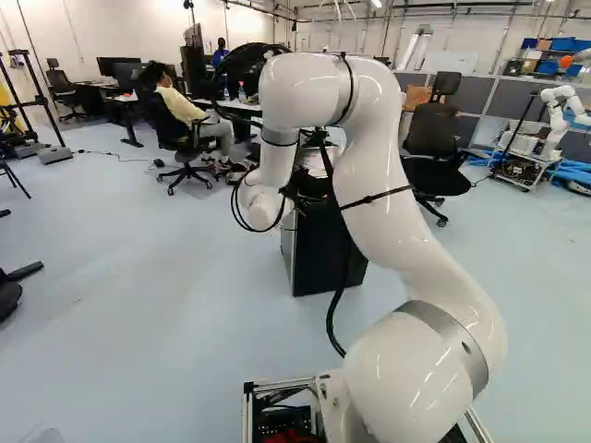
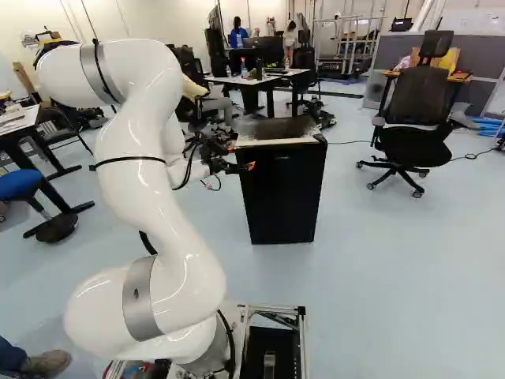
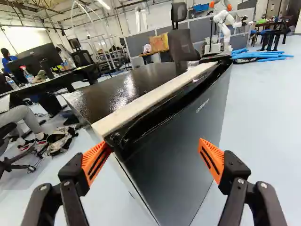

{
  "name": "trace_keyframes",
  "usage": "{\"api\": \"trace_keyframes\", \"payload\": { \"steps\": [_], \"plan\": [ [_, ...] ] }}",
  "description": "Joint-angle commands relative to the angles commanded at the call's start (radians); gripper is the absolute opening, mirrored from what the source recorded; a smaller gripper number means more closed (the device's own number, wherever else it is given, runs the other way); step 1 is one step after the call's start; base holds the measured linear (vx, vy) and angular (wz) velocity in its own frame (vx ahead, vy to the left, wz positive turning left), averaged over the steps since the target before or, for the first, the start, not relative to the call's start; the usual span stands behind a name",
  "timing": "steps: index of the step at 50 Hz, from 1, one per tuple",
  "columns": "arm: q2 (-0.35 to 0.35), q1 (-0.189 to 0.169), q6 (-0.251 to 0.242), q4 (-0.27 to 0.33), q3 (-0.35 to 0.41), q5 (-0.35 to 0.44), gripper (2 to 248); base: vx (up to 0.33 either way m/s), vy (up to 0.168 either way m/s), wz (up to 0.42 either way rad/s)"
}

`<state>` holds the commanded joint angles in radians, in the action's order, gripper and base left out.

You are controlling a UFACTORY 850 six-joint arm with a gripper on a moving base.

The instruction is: Grab a drink from the fridge

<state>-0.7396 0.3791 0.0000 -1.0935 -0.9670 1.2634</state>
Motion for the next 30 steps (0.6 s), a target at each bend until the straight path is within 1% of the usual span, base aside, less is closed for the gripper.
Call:
{"api": "trace_keyframes", "payload": {
  "steps": [30],
  "plan": [
    [0.0, 0.0, 0.0, -0.042, 0.0, 0.0, 247, 0.0, 0.0, 0.0]
  ]
}}
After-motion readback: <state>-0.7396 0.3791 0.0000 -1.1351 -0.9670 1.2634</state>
